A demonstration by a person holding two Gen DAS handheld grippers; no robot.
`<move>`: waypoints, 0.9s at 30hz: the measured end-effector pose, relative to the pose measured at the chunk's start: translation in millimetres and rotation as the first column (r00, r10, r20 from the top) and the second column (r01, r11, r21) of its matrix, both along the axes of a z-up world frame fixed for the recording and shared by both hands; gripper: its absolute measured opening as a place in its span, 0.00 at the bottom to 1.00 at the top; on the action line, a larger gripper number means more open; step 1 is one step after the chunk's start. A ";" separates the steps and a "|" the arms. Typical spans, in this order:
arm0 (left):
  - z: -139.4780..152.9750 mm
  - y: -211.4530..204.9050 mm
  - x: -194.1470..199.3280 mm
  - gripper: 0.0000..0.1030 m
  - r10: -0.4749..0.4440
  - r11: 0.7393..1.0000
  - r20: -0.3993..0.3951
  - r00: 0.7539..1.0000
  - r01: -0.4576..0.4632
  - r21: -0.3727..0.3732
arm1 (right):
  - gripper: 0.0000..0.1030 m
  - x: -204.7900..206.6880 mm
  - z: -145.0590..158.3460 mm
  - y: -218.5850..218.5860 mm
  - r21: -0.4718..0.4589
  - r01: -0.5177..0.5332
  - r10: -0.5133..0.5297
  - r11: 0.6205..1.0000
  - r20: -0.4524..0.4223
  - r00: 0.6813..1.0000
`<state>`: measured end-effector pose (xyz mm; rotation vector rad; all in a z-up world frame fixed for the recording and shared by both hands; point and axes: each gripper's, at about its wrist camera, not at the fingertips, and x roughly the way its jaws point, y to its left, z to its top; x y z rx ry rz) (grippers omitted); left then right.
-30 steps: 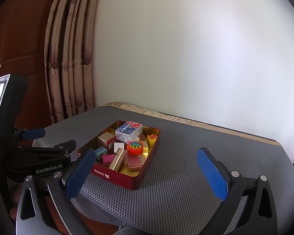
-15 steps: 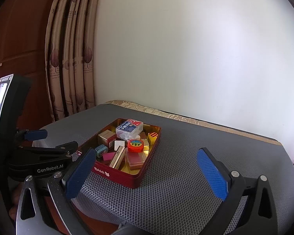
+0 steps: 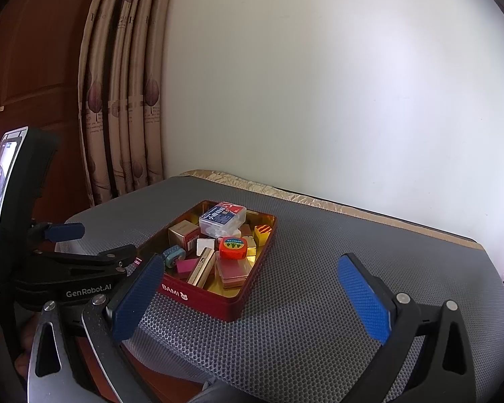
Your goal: Organize rigid objects
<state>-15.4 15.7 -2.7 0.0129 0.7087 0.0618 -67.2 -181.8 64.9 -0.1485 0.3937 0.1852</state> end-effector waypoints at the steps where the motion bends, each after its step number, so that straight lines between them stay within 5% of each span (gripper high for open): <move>1: -0.5 -0.4 0.1 0.81 -0.002 1.000 -0.003 1.000 0.002 -0.001 | 1.00 0.6 0.0 0.3 0.000 0.001 -0.001 1.000 0.000 1.000; 27: -5.9 -13.8 0.4 0.81 -0.017 0.999 -0.009 1.000 0.018 0.048 | 1.00 -0.5 -3.0 -3.1 0.003 -0.008 0.008 1.000 -0.008 1.000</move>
